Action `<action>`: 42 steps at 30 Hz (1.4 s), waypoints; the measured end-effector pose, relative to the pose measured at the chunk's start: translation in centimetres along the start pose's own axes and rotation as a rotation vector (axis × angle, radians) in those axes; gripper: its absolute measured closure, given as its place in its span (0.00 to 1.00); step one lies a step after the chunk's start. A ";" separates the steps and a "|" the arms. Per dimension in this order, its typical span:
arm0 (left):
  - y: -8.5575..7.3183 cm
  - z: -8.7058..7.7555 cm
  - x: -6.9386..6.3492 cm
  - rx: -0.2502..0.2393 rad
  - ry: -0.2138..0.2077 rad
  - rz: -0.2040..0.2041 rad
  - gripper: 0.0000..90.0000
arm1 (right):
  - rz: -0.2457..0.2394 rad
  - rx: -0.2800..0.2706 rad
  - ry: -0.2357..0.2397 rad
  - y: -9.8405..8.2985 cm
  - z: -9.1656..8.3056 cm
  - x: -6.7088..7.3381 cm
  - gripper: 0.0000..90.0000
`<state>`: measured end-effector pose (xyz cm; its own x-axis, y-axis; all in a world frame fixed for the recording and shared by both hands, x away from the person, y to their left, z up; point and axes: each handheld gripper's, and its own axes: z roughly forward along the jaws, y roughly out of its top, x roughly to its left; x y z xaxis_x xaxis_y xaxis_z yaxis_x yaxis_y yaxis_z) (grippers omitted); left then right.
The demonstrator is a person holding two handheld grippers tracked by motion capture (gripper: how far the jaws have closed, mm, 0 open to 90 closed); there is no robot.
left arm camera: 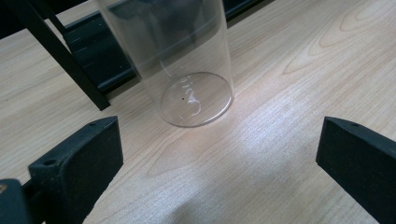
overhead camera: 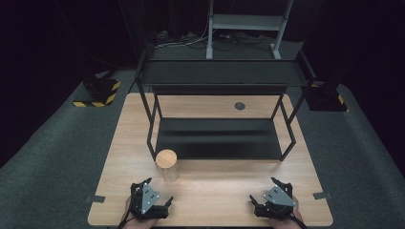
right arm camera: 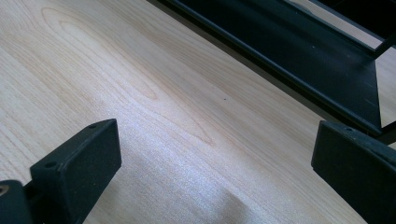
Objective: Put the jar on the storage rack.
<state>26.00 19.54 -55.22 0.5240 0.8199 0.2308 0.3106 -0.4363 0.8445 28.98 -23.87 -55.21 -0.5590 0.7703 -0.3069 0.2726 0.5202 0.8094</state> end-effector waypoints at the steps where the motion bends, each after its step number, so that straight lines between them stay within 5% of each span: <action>1: 0.0 0.0 0.1 -0.004 -0.001 -0.010 0.01 | 0.003 0.003 0.002 0.0 0.0 0.0 0.01; 7: -0.2 -0.2 0.6 -0.028 -0.011 -0.060 0.01 | 0.018 0.000 0.004 0.0 0.0 -0.2 0.01; 29: -0.2 -0.3 0.5 -0.016 0.009 -0.075 0.01 | 0.026 -0.014 0.022 -0.1 -0.1 -0.4 0.01; 42: 0.7 -0.9 0.5 -0.045 -0.034 -0.124 0.01 | 0.028 -0.015 0.022 -0.1 -0.1 -0.4 0.01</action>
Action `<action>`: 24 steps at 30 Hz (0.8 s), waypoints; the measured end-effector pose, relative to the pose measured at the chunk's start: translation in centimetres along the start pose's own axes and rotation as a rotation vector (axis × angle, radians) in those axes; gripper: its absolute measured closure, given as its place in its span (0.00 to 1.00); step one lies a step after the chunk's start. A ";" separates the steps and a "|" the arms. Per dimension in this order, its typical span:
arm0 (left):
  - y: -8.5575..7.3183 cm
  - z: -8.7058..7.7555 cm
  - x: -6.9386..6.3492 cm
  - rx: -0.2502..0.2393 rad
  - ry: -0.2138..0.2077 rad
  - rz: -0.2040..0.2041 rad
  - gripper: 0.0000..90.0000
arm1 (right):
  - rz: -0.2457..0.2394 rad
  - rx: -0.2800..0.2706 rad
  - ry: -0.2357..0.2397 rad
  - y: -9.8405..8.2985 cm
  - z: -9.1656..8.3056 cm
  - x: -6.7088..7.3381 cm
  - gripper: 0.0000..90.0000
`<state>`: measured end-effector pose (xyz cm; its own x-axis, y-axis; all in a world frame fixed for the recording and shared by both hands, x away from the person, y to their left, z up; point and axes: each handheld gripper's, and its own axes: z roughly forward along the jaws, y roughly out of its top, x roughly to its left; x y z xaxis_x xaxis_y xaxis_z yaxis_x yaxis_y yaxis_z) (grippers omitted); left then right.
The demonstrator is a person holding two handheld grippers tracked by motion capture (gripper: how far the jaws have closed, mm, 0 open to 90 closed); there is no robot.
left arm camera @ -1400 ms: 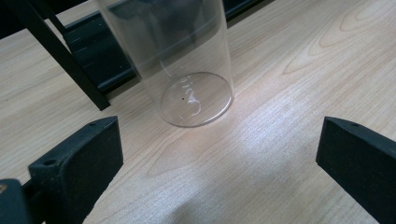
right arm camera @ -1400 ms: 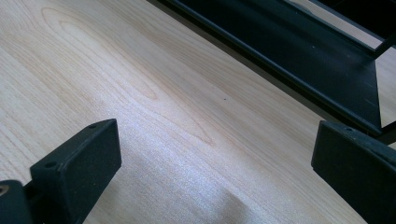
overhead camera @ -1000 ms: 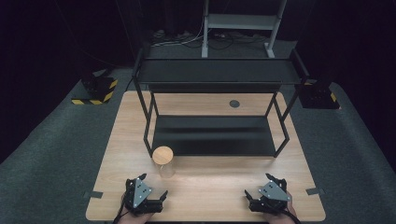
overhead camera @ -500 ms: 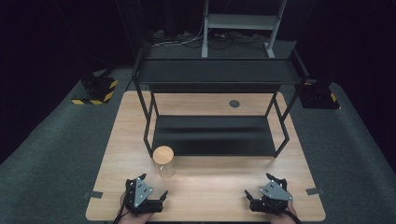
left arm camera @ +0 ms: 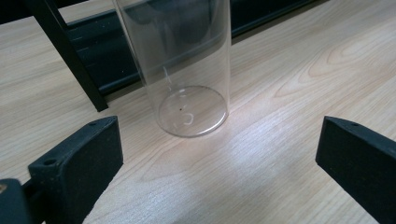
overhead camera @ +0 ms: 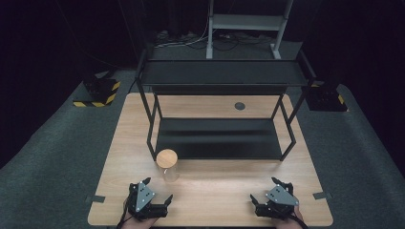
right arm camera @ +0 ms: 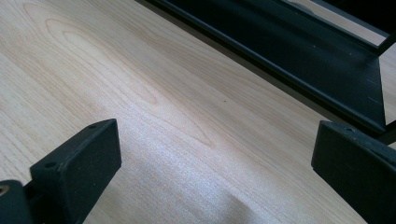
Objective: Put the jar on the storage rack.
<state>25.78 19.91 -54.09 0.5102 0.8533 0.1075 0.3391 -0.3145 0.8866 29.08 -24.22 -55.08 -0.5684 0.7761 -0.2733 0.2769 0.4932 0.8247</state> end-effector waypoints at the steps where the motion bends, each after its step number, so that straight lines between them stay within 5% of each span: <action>1: 0.1 -0.1 0.0 -0.004 -0.002 -0.006 0.01 | -0.001 0.001 0.001 0.0 0.0 0.0 0.01; 24: 3.6 -0.2 0.7 -0.071 -0.008 -0.020 0.01 | -0.002 0.000 0.011 0.0 0.0 0.0 0.01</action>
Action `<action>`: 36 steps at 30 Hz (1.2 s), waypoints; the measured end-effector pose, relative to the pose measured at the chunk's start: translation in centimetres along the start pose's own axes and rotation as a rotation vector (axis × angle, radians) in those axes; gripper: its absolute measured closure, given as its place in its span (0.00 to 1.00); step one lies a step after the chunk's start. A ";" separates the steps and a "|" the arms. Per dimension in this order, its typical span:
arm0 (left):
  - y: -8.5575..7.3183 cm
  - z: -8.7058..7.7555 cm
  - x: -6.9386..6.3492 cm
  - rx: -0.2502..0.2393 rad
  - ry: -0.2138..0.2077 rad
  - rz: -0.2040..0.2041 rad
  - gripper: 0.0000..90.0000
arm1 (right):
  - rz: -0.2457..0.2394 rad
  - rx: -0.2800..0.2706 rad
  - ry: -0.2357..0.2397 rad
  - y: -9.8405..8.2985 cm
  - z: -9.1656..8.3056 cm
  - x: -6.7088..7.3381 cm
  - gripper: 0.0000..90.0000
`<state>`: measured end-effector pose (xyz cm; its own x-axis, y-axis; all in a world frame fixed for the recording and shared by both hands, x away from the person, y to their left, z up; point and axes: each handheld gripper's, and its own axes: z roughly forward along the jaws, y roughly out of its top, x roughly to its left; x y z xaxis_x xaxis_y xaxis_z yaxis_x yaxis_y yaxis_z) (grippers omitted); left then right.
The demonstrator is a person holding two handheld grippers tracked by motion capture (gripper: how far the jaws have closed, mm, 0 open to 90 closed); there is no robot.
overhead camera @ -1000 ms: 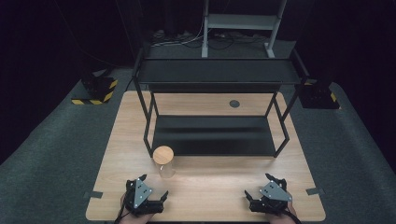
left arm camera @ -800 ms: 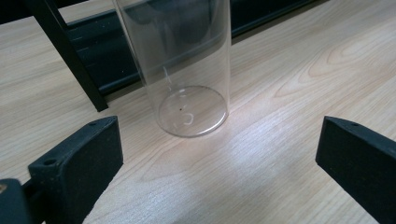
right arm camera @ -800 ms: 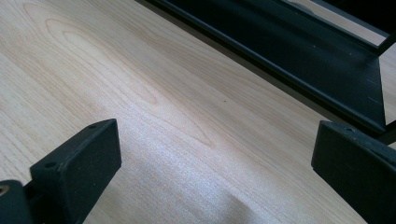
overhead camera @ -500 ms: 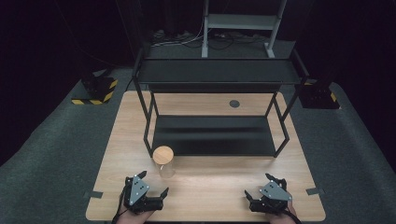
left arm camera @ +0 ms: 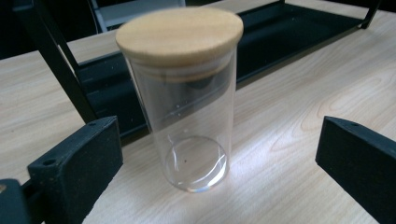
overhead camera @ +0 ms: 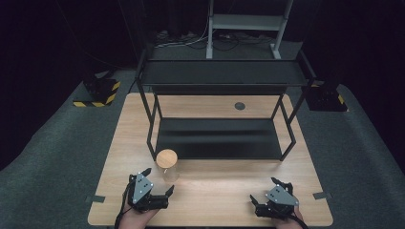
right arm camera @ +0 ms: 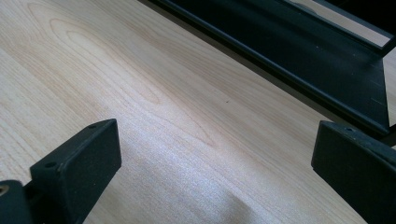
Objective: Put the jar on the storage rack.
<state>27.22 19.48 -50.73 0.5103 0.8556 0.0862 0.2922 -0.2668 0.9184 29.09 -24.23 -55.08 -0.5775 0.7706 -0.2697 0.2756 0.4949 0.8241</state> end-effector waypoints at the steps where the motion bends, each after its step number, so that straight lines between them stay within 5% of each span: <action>1: 0.1 0.1 0.0 0.000 -0.002 -0.002 0.01 | 0.001 0.000 0.001 0.0 0.0 0.0 0.01; 36: 1.0 1.2 0.9 -0.025 -0.037 -0.061 0.01 | 0.001 -0.001 0.003 0.0 0.0 0.0 0.01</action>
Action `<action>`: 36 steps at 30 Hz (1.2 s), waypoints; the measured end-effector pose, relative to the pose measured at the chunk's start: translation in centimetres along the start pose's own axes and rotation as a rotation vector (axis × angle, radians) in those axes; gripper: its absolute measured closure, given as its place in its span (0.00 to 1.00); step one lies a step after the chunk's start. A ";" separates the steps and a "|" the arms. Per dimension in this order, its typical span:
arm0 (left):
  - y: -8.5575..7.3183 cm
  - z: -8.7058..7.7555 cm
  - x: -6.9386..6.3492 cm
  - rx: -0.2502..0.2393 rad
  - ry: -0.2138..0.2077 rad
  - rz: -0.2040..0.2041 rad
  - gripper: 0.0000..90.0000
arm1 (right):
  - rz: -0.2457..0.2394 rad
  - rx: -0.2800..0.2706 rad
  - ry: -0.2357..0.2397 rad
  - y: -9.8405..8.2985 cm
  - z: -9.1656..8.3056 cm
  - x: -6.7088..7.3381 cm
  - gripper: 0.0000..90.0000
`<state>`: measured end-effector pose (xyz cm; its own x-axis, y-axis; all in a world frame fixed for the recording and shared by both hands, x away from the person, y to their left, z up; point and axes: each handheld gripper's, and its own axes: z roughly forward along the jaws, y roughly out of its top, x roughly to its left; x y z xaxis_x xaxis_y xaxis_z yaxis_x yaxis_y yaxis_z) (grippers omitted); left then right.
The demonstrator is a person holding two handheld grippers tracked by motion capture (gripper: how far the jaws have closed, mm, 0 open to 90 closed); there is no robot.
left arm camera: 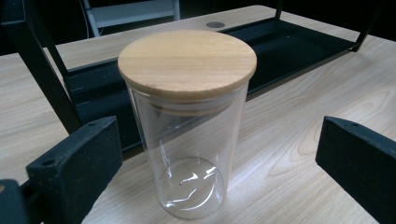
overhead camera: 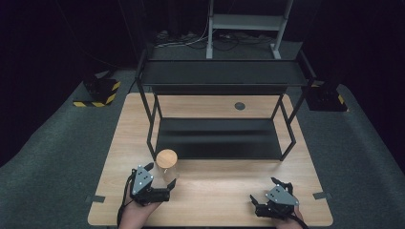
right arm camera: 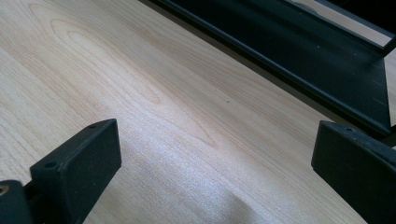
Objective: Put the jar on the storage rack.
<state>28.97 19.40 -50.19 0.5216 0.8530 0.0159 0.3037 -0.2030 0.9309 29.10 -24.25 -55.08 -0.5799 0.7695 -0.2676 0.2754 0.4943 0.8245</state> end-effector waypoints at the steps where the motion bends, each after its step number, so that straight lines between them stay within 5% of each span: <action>1: 0.1 0.0 0.0 0.000 0.001 0.001 0.01 | 0.000 0.000 0.000 0.0 0.0 0.0 0.01; 14: 1.1 0.5 0.1 -0.004 0.022 0.015 0.01 | 0.010 -0.004 0.000 0.0 0.0 -0.1 0.01; 36: 1.4 1.7 0.6 -0.014 0.009 -0.023 0.01 | 0.013 -0.005 -0.001 0.0 -0.1 -0.1 0.01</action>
<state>31.09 18.79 -49.46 0.5075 0.8616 -0.0026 0.3046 -0.1765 0.9360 29.10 -24.35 -55.05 -0.5753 0.7764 -0.2575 0.2788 0.4820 0.8306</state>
